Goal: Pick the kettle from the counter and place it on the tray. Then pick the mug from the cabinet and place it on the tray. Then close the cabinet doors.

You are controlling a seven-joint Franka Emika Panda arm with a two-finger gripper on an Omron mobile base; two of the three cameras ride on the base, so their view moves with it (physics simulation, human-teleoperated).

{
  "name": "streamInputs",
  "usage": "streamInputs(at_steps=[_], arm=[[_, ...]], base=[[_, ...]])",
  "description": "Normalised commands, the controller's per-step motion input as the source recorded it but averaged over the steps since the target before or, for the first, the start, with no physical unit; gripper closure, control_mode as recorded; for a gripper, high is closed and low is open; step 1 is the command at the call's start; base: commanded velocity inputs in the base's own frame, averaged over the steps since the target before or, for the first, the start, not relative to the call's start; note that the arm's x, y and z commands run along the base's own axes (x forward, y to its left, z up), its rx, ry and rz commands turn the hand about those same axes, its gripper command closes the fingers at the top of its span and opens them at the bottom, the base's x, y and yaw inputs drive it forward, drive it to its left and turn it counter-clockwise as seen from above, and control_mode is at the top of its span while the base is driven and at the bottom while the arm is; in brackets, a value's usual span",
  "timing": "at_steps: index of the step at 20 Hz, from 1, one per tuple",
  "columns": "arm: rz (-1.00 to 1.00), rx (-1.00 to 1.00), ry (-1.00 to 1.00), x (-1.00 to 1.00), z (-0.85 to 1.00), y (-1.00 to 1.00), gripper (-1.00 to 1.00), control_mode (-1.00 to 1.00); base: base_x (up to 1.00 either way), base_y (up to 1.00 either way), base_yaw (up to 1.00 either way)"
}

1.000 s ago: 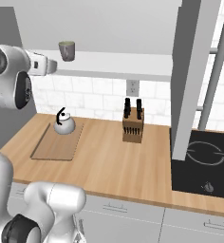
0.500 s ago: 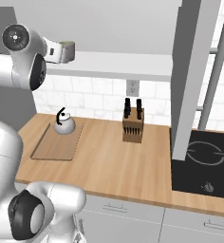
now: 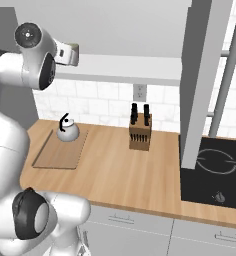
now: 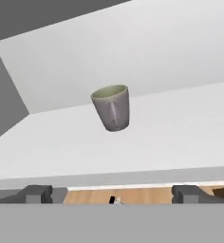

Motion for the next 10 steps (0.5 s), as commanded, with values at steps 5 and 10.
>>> streamInputs(at_steps=[5,10], arm=[[0.03,0.00,0.02,0.54,-0.06,0.01,-1.00,-1.00],[0.06,0.00,0.00,0.40,0.00,0.08,-1.00,-1.00]], base=[[0.00,0.00,0.00],[0.00,0.00,0.00]])
